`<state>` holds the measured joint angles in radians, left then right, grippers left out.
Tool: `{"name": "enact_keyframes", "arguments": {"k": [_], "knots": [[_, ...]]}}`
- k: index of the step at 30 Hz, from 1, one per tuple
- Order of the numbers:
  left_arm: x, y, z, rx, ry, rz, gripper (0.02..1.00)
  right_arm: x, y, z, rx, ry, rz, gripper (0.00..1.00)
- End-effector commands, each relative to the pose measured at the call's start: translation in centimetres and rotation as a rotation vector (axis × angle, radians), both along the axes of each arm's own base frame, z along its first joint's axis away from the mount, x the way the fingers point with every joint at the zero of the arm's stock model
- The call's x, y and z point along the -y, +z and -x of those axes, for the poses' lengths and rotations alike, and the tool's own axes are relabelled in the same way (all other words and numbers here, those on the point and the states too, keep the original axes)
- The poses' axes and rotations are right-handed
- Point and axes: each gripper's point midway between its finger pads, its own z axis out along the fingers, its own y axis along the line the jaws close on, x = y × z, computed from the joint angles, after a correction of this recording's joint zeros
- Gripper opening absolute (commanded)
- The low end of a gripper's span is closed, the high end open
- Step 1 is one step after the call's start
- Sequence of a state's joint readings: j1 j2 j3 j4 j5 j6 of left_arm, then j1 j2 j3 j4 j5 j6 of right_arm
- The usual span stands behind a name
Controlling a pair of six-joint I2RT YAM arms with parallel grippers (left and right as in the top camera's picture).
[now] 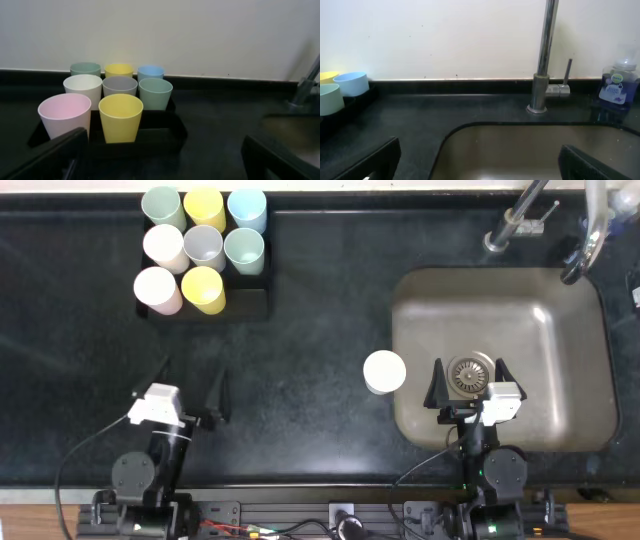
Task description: Store Cups
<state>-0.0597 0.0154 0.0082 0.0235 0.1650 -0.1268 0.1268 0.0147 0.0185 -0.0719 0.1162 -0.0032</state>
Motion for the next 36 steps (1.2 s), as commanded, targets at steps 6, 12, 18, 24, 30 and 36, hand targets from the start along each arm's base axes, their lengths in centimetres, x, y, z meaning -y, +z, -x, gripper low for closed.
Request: {"name": "enact_keyframes", "arguments": {"k": [6, 12, 18, 24, 30, 36], "knots": [[0.1, -0.7, 0.1, -0.022, -0.007, -0.027, 0.998, 0.0, -0.3, 0.0, 0.002, -0.002, -0.004, 0.998], [0.1, -2.0, 0.1, -0.075, -0.007, -0.03, 1.0, 0.0, -0.3, 0.0, 0.002, -0.002, -0.004, 0.998], [0.1, -2.0, 0.1, -0.075, -0.007, -0.03, 1.0, 0.0, -0.3, 0.0, 0.002, -0.002, -0.004, 0.998], [0.1, -2.0, 0.1, -0.075, -0.007, -0.03, 1.0, 0.0, -0.3, 0.0, 0.002, -0.002, -0.004, 0.993], [0.1, -2.0, 0.1, -0.075, -0.007, -0.03, 1.0, 0.0, -0.3, 0.0, 0.002, -0.002, -0.004, 0.998], [0.1, -2.0, 0.1, -0.075, -0.007, -0.03, 0.998, -0.1, -0.3, 0.0, 0.002, 0.002, -0.004, 0.998]]}}
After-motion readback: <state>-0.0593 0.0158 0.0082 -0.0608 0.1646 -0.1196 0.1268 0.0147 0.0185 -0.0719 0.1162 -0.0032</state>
